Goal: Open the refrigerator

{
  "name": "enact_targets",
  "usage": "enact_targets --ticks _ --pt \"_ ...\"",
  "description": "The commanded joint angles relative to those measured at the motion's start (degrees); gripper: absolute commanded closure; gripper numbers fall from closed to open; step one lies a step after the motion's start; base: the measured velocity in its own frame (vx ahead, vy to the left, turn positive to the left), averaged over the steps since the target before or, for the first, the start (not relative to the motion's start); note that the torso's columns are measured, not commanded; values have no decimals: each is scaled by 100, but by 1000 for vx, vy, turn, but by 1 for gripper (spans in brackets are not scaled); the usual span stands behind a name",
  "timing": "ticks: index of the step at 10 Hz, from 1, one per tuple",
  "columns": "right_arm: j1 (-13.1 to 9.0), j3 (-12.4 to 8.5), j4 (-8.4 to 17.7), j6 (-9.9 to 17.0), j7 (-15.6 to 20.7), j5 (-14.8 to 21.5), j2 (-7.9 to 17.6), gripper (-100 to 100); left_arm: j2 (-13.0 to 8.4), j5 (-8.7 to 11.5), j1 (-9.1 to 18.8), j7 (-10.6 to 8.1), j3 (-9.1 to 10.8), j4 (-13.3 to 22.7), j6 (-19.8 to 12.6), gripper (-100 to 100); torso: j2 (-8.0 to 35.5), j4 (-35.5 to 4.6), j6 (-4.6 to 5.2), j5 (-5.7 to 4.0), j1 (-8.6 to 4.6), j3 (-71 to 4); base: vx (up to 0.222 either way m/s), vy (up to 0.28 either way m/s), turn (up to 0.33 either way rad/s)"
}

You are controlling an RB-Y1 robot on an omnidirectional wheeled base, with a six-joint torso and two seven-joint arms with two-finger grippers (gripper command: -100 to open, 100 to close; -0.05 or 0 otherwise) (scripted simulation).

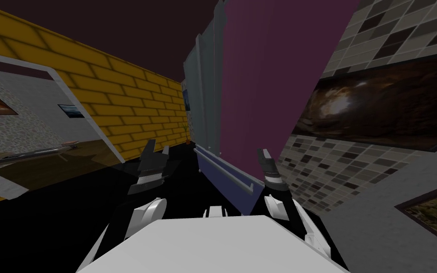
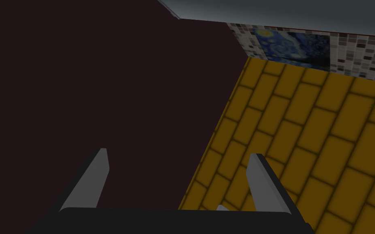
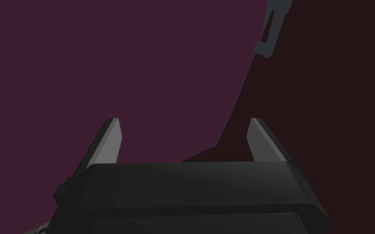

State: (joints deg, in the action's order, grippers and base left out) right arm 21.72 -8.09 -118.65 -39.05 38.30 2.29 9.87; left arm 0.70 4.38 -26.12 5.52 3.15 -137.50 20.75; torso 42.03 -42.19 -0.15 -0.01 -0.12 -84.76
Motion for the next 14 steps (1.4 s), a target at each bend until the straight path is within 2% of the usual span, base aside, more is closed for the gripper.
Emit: enact_targets --ticks 1,2,3,4,6,7,8,9,11,12,13,14 --pt "-78 -80 210 -100 429 24 26 -100 0 0 0 0 0 0 0 0 -15 7 -7 -3 5 -7 30 70 9" --pt "-153 -157 417 -206 606 51 38 -100 0 0 0 0 0 0 0 0 -20 8 -3 0 10 -12 33 99 10" --pt "-153 -157 417 -206 773 51 38 -100 0 0 0 0 0 0 0 0 -24 11 -4 2 23 -13 35 99 9" --pt "-228 -235 630 -308 942 80 42 -100 0 0 0 0 0 0 0 0 -16 7 0 3 19 -9 44 110 -5" --pt "-228 -235 630 -308 1191 80 42 -100 0 0 0 0 0 0 0 0 -8 3 -1 1 8 -4 33 62 -1" --pt "-304 -312 848 -405 1403 111 41 -100 0 0 0 0 0 0 0 0 -2 1 -3 -2 -3 0 38 74 0" --pt "-304 -312 848 -405 1565 111 41 -100 0 0 0 0 0 0 0 0 -15 7 -5 -2 12 -6 41 81 3" --pt "-379 -387 1070 -497 1741 143 37 -100 0 0 0 0 0 0 0 0 -19 8 -4 1 16 -11 57 117 -7" --pt "-379 -387 1070 -497 1969 143 37 -100 0 0 0 0 0 0 0 0 -21 9 -3 2 15 -13 24 71 7" --pt "-454 -461 1295 -582 2192 178 32 -100 0 0 0 0 0 0 0 0 -1 1 -2 -3 -6 0 23 72 0" --pt "-454 -461 1295 -582 2356 178 32 -100 0 0 0 0 0 0 0 0 -9 6 -3 -6 6 -2 27 80 10" --pt "-528 -532 1522 -659 2526 213 28 -100 0 0 0 0 0 0 0 0 -6 4 4 -1 9 -1 40 107 -6"
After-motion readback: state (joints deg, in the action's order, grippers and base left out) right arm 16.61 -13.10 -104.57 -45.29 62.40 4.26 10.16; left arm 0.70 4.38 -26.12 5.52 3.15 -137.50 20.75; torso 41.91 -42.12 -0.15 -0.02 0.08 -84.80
